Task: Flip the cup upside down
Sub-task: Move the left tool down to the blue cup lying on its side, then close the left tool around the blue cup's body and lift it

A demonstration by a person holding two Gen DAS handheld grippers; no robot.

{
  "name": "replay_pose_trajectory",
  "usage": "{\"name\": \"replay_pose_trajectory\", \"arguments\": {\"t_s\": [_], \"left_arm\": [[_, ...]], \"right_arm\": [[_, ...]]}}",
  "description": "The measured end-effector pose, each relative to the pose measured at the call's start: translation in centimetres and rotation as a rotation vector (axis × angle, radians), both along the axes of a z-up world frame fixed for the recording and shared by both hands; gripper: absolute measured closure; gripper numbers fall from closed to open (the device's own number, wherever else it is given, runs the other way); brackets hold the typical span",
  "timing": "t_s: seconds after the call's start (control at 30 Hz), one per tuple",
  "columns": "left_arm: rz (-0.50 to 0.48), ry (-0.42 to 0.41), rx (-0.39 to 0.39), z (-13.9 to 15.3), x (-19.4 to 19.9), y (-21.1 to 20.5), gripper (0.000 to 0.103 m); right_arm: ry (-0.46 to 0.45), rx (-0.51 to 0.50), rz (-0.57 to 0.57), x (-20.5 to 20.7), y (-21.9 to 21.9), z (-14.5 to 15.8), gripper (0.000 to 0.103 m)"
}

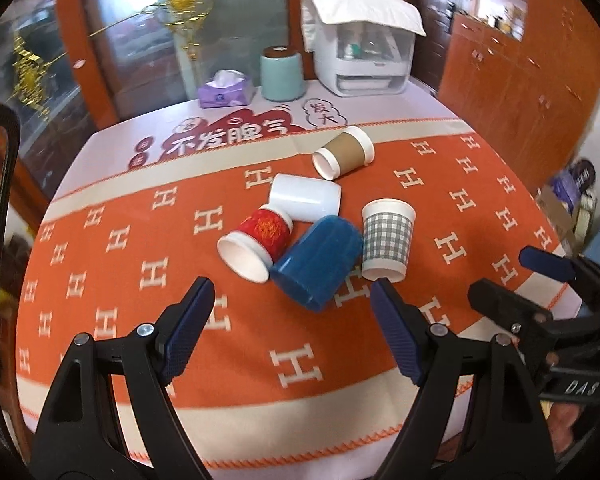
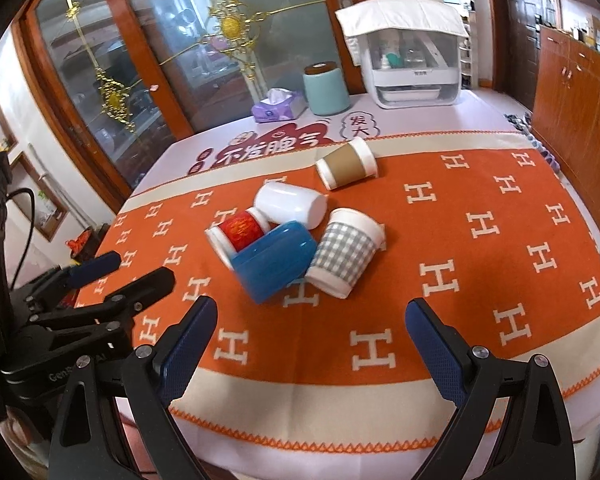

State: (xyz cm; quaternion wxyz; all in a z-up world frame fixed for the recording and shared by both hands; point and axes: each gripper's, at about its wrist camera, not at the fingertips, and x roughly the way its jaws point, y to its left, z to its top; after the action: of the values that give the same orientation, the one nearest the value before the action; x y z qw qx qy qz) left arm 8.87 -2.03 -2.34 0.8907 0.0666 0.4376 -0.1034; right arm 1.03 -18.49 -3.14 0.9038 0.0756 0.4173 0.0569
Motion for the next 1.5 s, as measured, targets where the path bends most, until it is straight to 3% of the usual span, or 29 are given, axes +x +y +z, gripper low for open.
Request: {"name": "replay_pose_trajectory", "arguments": {"t_s": [0.3, 0.8, 1.5], "left_arm": [[-0.224, 0.166, 0.039, -3.6, 7.3, -2.7, 0.024], [-0.340, 0.355, 0.224, -12.5, 12.5, -7.5, 0.036], [-0.364, 0.323, 0.377, -14.5, 12.9, -9.0, 0.031]], "right_arm": [[0.130, 0.064, -0.061, 5.8, -2.8, -3.4, 0.020], [0.249, 0.106, -0.099, 7.5, -5.1, -9.8, 0.020], [0.282, 0.111, -0.108, 7.3, -5.5, -10.7, 0.020]]}}
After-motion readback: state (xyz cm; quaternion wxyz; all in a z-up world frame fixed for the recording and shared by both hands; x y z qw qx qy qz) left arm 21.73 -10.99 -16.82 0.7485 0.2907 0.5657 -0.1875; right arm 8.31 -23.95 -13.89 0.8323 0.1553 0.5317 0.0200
